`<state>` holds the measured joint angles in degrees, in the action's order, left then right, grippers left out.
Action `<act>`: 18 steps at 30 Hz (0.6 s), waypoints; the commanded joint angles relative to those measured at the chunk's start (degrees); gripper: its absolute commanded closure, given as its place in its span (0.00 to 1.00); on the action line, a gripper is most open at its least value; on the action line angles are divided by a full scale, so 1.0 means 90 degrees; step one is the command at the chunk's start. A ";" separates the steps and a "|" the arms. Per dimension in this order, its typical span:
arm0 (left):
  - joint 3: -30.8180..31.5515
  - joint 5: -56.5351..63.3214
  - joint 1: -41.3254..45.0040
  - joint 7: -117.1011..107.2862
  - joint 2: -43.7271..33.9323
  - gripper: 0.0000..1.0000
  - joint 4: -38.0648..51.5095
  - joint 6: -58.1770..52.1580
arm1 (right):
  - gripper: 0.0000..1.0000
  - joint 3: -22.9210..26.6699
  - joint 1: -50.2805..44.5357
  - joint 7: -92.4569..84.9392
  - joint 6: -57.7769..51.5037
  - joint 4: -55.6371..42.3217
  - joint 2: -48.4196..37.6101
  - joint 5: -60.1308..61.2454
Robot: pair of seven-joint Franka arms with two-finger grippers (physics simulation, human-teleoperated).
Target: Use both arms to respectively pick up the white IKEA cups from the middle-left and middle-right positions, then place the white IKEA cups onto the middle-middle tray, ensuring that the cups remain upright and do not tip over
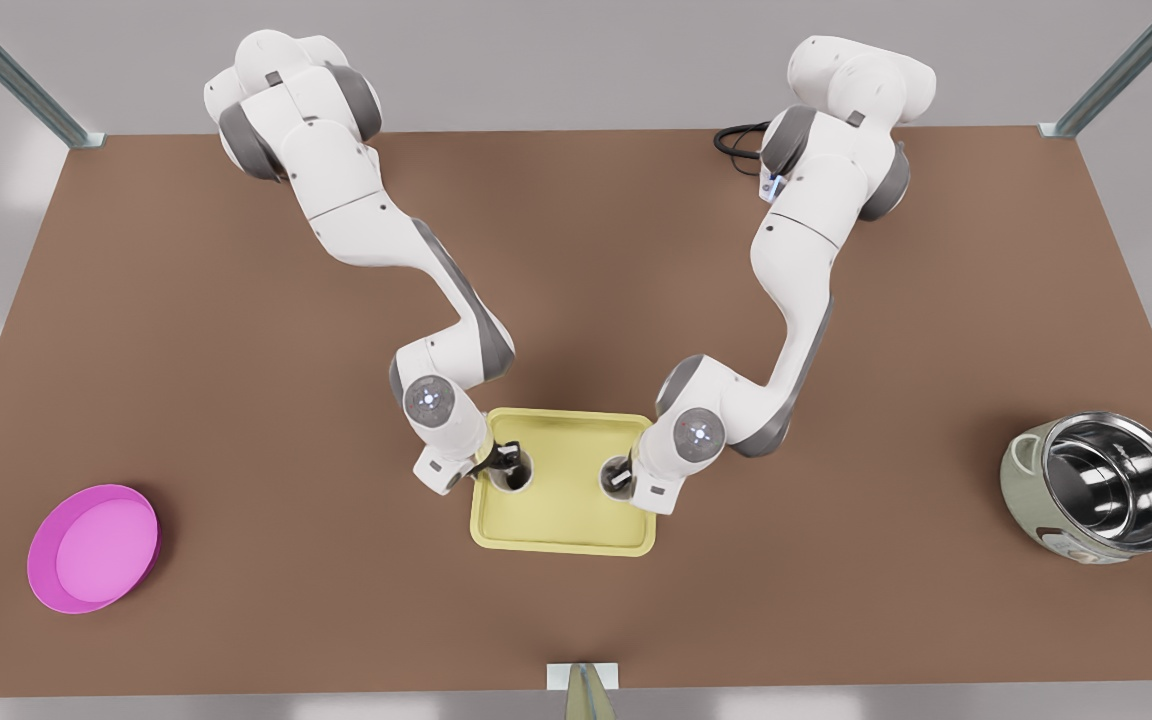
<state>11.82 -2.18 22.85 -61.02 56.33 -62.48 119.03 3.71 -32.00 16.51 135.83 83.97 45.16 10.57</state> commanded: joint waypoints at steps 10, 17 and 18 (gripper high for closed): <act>0.0005 0.0115 -0.0087 -0.1911 -0.0585 0.00 -0.0431 -0.0423 | 0.00 0.0008 0.0088 0.0412 -0.0463 0.0065 -0.0349 0.0310; -0.0064 0.0818 -0.2059 0.0987 -0.2166 0.00 0.0243 -0.3958 | 0.00 0.0291 0.1122 -0.0555 -0.3500 0.0064 -0.1502 -0.0225; -0.0064 0.0818 -0.2352 0.2001 -0.2479 0.00 0.0273 -0.4474 | 0.00 0.0359 0.1406 -0.0574 -0.3510 0.0113 -0.1405 -0.1443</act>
<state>11.31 2.86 3.68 -66.15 35.05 -60.48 95.86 6.79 -20.18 17.30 117.27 84.67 32.48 6.30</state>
